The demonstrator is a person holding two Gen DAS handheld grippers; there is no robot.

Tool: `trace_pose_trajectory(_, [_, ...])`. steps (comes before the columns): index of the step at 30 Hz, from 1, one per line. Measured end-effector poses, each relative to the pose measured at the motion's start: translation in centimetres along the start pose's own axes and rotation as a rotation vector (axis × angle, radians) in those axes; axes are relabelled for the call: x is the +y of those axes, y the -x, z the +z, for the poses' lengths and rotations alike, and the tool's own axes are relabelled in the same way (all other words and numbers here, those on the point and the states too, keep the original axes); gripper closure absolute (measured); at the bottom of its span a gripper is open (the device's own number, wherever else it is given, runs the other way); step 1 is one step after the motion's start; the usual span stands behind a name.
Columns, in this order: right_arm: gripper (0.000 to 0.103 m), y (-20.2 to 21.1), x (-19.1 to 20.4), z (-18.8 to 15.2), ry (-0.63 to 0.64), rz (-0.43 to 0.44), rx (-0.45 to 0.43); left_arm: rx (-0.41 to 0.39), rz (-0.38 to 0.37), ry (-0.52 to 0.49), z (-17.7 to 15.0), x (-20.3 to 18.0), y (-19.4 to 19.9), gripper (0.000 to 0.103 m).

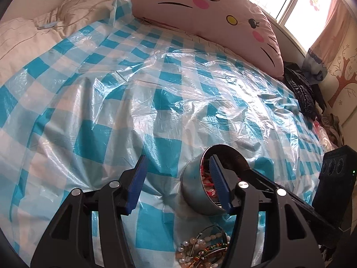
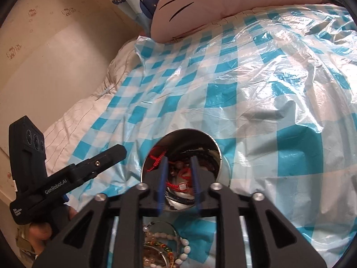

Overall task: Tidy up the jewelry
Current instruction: 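Move both held red cords over the tin and open both tools, then move the right tool back to the remaining bracelet pile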

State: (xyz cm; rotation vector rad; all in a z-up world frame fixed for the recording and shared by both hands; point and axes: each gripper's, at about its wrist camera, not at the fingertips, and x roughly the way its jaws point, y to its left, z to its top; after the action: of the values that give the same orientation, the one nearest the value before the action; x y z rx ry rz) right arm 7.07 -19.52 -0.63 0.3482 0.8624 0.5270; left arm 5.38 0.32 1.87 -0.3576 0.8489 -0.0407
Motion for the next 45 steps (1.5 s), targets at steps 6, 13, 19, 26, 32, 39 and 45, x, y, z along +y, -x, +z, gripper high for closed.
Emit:
trace_pose_trajectory(6, [0.063, 2.7, -1.2, -0.6, -0.035, -0.011, -0.048, -0.003, 0.073, -0.066, -0.6, -0.8, 0.5, 0.032])
trace_pose_trajectory(13, [0.063, 5.6, -1.9, -3.2, -0.051, -0.048, -0.036, 0.051, 0.101, -0.141, -3.0, -1.2, 0.9, 0.028])
trace_pose_trajectory(19, [0.06, 7.5, -2.7, -5.2, -0.101, -0.079, -0.06, 0.093, 0.082, -0.246, -6.2, -2.5, 2.2, 0.028])
trace_pose_trajectory(26, [0.055, 8.6, -3.1, -5.7, -0.135, -0.09, -0.093, 0.144, 0.066, -0.402, -10.2, -5.6, 3.2, 0.023])
trace_pose_trajectory(32, [0.053, 8.7, -3.4, -6.0, -0.149, -0.088, -0.091, 0.143, 0.124, -0.52, -11.8, -7.7, 3.0, 0.022])
trace_pose_trajectory(39, [0.052, 8.7, -3.6, -6.0, -0.156, -0.082, -0.092, 0.169, 0.09, -0.492, -11.6, -7.3, 3.2, 0.023])
trace_pose_trajectory(45, [0.052, 8.6, -3.8, -6.0, -0.16, -0.079, -0.093, 0.181, 0.087, -0.525, -12.3, -7.7, 3.4, 0.022])
